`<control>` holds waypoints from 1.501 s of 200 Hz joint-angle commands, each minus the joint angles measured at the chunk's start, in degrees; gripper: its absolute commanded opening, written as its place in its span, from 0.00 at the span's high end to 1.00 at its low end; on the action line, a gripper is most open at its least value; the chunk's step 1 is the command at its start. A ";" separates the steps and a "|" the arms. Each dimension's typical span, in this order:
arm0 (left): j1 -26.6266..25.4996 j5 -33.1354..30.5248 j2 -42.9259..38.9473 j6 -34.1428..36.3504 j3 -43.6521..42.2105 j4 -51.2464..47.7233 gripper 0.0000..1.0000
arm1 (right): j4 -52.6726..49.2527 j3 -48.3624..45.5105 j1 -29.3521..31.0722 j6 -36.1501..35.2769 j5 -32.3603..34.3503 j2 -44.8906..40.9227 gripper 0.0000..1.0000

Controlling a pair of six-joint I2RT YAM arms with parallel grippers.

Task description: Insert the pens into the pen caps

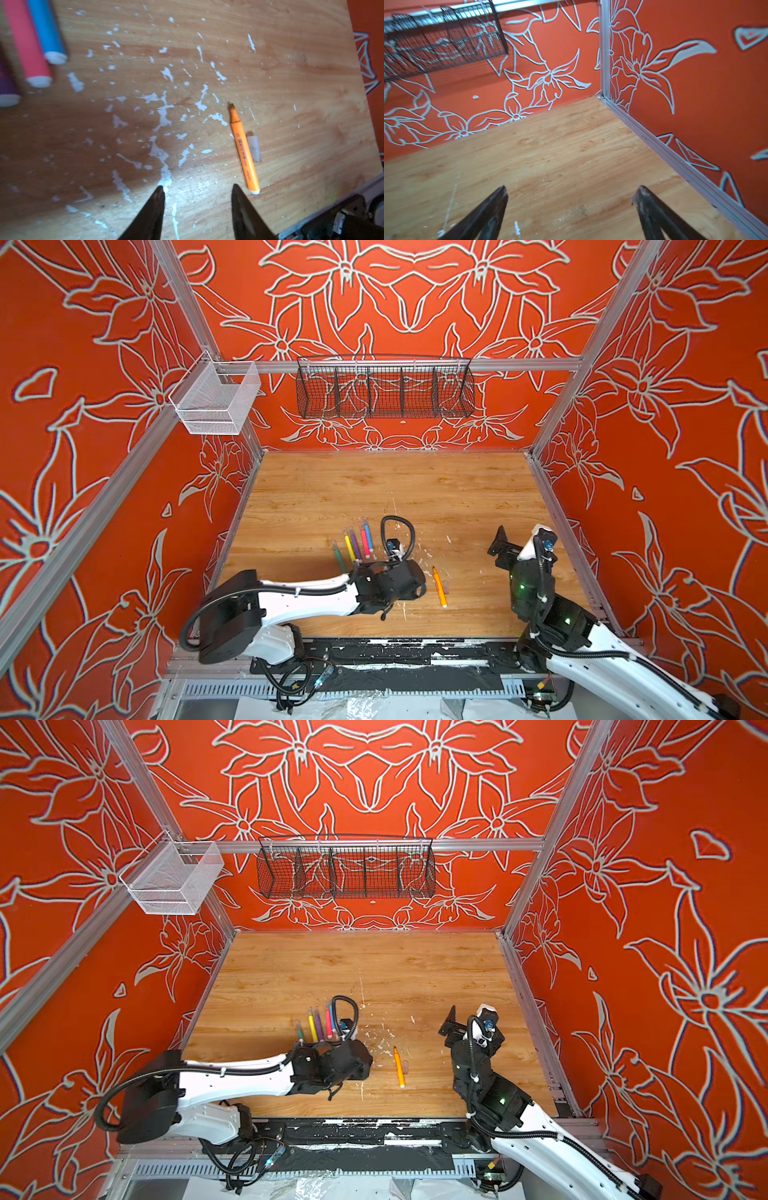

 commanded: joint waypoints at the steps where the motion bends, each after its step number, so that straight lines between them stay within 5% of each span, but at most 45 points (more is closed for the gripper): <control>1: -1.58 -0.90 5.78 -1.37 4.30 -1.60 0.55 | -4.12 -0.67 -4.07 2.49 0.53 2.66 0.02; 65: -5.01 1.87 16.71 -0.89 13.50 -3.11 0.56 | -0.38 -0.96 -19.90 8.31 -17.22 15.09 0.02; 300: -6.22 -5.42 32.61 -4.67 28.58 -23.51 0.77 | -0.90 -2.51 -20.10 7.81 -22.09 12.57 0.07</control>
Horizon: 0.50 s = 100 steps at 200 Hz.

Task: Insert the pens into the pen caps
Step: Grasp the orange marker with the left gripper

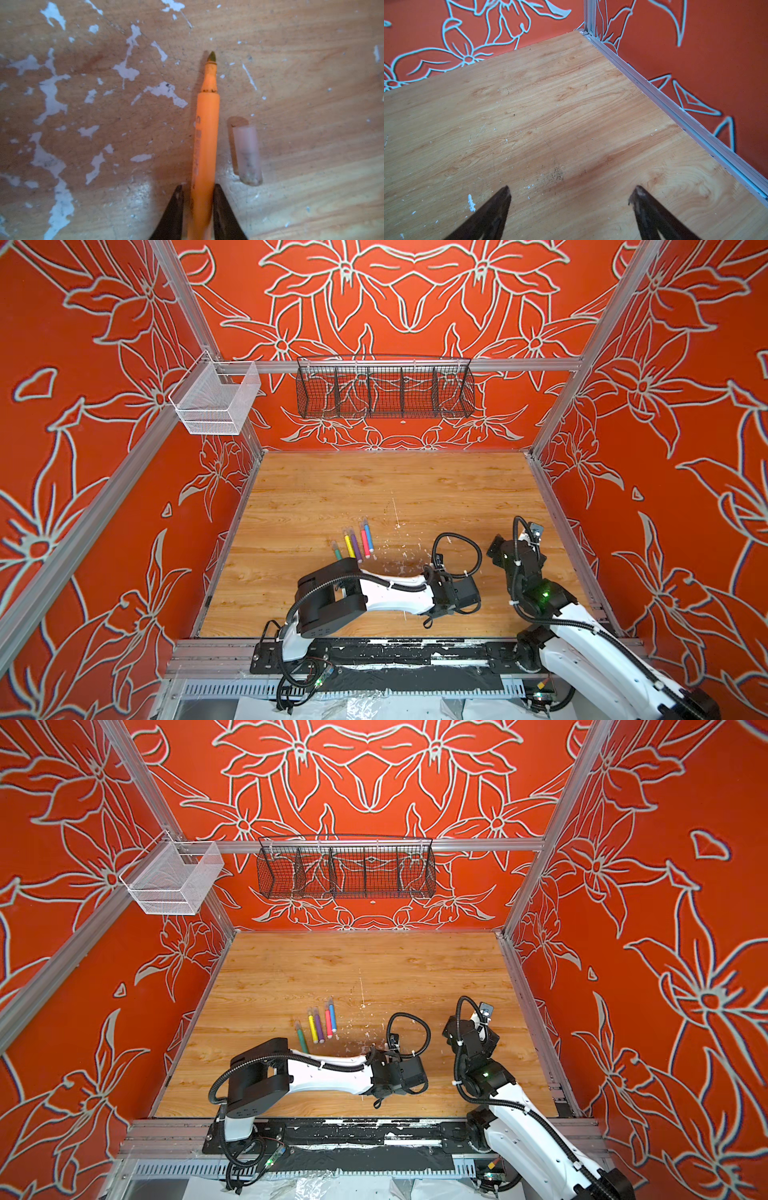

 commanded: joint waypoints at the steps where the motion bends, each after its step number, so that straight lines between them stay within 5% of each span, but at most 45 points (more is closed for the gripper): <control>1: -0.02 -2.81 2.64 -1.26 1.86 -6.80 0.77 | 0.41 -0.81 -0.28 0.53 -0.01 -0.54 0.07; 100: 2.29 1.37 2.20 0.63 -2.33 -2.57 0.93 | 0.01 -0.83 -0.27 0.53 -0.08 -1.08 0.08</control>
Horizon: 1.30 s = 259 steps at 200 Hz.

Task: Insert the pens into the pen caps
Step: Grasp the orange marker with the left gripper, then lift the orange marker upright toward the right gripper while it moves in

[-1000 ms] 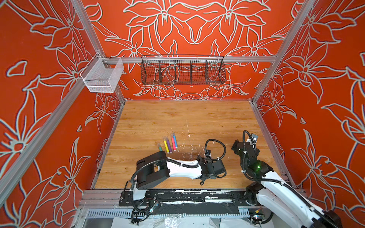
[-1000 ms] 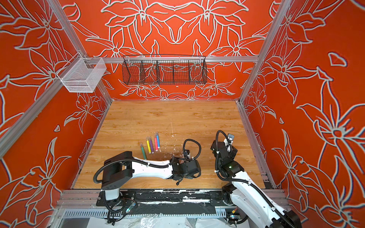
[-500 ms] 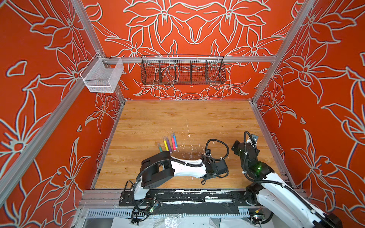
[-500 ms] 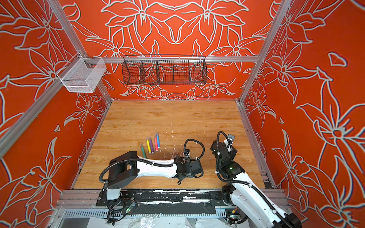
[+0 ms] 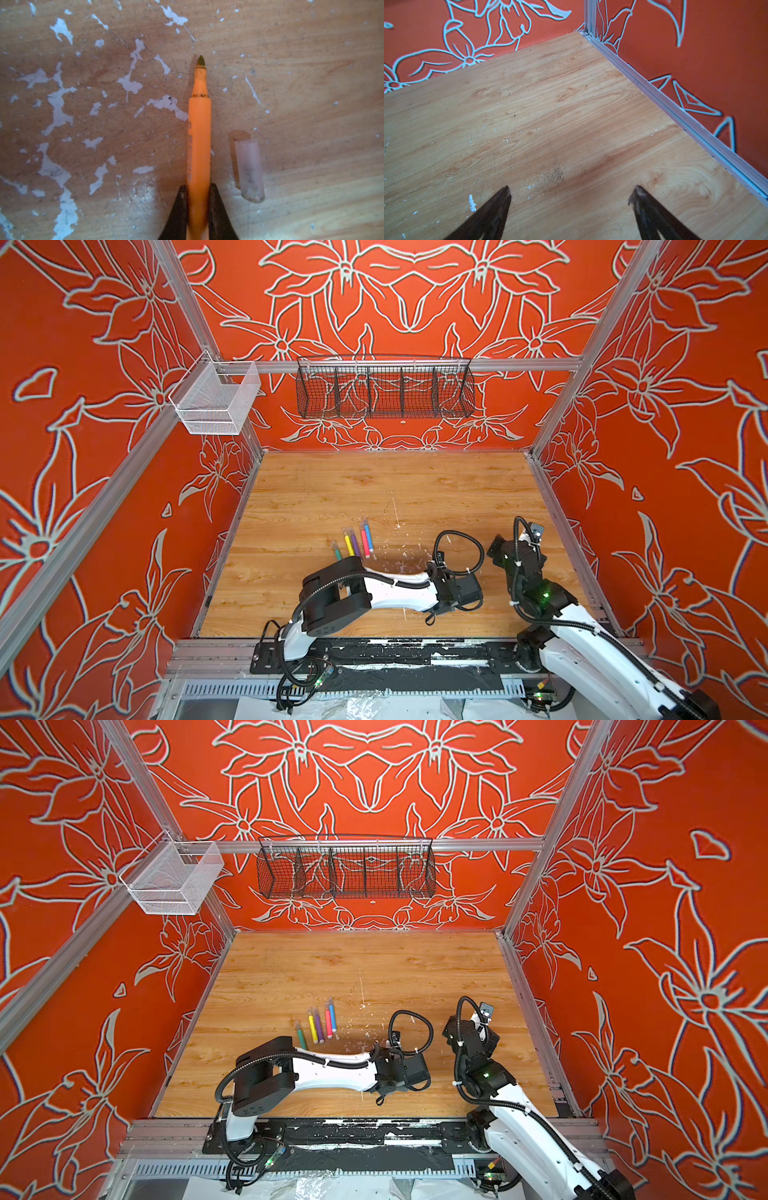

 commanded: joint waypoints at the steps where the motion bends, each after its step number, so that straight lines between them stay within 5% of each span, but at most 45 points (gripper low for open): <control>1: 1.36 1.65 0.95 0.22 -3.75 -2.03 0.93 | -0.11 -0.75 -0.26 0.53 -0.11 -0.68 0.08; 28: 2.49 2.44 -2.92 2.12 -7.56 1.85 1.00 | -9.49 3.64 -0.27 4.03 -4.69 -1.56 0.14; 105: 6.51 2.75 -24.45 15.37 -18.28 11.75 1.00 | -12.42 7.37 2.96 7.49 -35.87 -4.38 0.18; 197: 10.62 9.25 -37.84 27.51 -24.67 20.34 1.00 | 4.35 4.61 8.23 16.48 -42.01 -7.39 0.22; 259: 10.79 14.44 -37.66 30.96 -17.84 18.13 1.00 | 9.87 5.30 12.38 20.19 -45.31 -7.97 0.22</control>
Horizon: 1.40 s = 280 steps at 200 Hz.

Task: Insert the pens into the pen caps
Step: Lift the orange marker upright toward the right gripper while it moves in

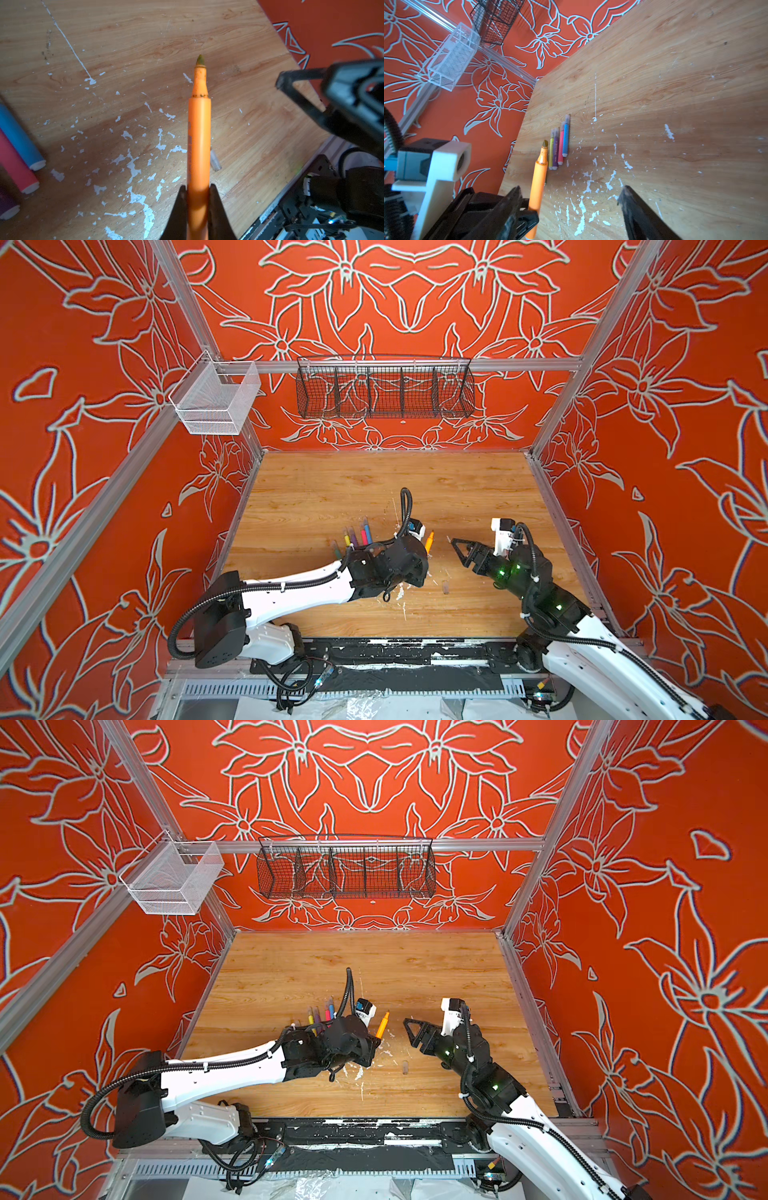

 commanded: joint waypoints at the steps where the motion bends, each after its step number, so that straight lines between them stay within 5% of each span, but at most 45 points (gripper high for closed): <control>1: 0.15 3.86 -0.68 2.69 2.48 0.42 1.00 | 4.69 1.84 2.23 2.47 -1.30 0.20 0.22; 56: 0.15 9.29 -3.52 4.08 3.57 -0.05 1.00 | 7.06 8.00 5.64 3.08 1.39 11.26 0.32; 88: 0.15 7.10 -3.99 4.35 2.82 -0.57 1.00 | 7.20 8.75 6.40 3.61 2.60 12.69 0.64; 144: 0.28 6.71 -1.79 5.55 4.51 -0.20 1.00 | 7.76 7.59 7.18 6.80 2.48 11.54 0.99; 191: 0.58 6.08 -2.52 7.63 1.91 4.03 0.72 | 10.86 4.77 8.95 9.53 4.20 10.39 1.00; 280: 1.38 10.09 -1.28 9.01 -0.17 9.51 0.73 | 14.53 1.65 9.95 12.46 4.91 6.25 1.00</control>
